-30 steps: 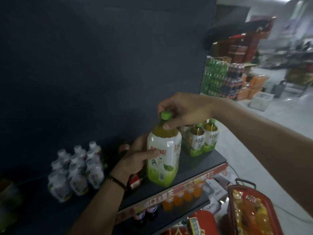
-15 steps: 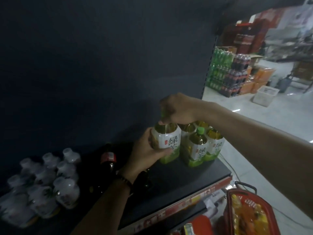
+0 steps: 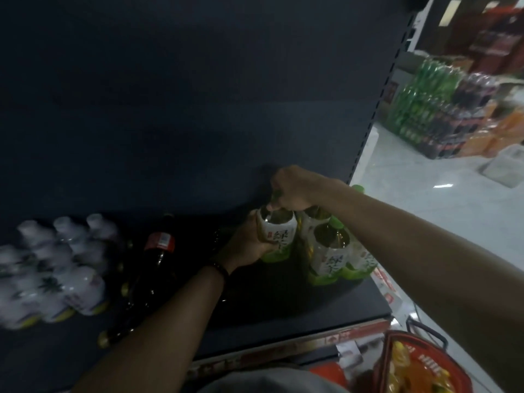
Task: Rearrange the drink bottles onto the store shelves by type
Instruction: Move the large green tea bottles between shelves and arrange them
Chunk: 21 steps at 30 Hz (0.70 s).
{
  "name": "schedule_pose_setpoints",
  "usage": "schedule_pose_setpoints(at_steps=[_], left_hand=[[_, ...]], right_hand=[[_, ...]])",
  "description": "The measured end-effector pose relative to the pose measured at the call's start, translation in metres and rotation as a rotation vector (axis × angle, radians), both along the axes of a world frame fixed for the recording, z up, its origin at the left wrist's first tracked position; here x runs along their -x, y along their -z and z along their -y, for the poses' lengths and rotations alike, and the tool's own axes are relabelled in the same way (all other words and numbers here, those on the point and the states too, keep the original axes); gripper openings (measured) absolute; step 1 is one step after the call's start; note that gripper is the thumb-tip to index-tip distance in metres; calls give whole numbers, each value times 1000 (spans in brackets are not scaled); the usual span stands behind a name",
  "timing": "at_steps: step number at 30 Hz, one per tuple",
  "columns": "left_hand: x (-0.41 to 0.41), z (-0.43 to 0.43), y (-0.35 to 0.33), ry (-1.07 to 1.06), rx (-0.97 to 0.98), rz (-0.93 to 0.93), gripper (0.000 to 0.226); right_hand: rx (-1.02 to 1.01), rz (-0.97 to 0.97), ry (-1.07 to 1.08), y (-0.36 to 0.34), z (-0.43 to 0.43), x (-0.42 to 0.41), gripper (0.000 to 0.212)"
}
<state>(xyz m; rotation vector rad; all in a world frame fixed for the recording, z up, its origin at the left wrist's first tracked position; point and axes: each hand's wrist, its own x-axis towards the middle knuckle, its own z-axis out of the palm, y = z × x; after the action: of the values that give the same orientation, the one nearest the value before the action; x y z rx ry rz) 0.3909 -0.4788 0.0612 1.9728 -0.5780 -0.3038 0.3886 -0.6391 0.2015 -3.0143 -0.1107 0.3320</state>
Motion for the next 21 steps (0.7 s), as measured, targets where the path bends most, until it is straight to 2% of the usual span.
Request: schedule_pose_setpoints(at_steps=[7,18,21], left_hand=[[-11,10,20,15,-41,3,76],[-19,12,21,43,-88,2,90],[-19,13,17,36,-107,-3,88]], right_hand=[[-14,-9,-9,10,9,-6,33],[-50,-31,58,8,14,-2,33],[-40,-51,79,3,10,4,36]])
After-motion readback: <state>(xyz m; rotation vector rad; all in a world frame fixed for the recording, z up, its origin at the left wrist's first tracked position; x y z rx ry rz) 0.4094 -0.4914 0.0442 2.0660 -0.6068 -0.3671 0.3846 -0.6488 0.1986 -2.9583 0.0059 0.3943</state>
